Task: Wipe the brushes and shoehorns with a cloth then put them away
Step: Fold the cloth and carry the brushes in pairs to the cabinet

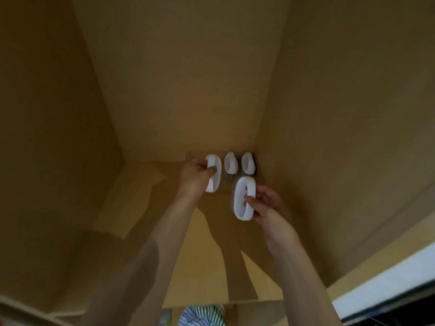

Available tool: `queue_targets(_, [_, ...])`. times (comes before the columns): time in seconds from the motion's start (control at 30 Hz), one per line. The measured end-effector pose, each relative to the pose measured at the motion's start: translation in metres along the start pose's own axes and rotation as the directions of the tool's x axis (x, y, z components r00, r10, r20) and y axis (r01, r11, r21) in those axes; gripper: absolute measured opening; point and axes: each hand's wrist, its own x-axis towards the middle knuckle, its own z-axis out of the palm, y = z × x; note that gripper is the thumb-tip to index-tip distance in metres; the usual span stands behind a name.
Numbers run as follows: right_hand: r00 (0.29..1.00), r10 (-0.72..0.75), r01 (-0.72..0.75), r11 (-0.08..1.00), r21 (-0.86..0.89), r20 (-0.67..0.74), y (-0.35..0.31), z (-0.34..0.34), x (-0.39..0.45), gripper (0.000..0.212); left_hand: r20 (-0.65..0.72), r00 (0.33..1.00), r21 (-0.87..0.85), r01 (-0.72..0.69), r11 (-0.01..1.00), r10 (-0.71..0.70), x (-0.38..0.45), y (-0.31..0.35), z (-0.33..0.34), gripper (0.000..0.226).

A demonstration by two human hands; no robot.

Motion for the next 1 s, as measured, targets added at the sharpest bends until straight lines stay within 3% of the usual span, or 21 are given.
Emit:
queue_targets(0.2, [1.000,0.024,-0.024,1.000,0.017,0.019,0.001,-0.001,0.014,0.036,0.065,0.987,0.004,0.147,0.989,-0.147,0.084,-0.003,0.024,0.041])
queue_targets(0.33, [1.000,0.017,-0.017,1.000,0.017,-0.017,-0.006,-0.002,0.021,0.026,0.145,0.975,0.118,0.153,0.981,-0.169,0.116,-0.013,0.039,0.038])
queue_targets(0.5, [0.999,0.009,-0.010,1.000,-0.024,-0.040,-0.012,-0.003,0.029,0.023,0.198,0.952,0.135,0.211,0.968,-0.235,0.139,-0.032,0.051,0.033])
queue_targets(0.87, [0.999,-0.005,0.004,0.999,-0.035,-0.034,-0.008,-0.008,0.043,0.023,0.170,0.962,0.226,0.173,0.959,-0.214,0.169,-0.037,0.064,0.034])
queue_targets(1.0, [0.999,-0.008,0.007,0.999,-0.034,-0.035,-0.009,-0.007,0.048,0.022,0.167,0.963,0.176,0.184,0.967,-0.213,0.175,-0.041,0.064,0.033])
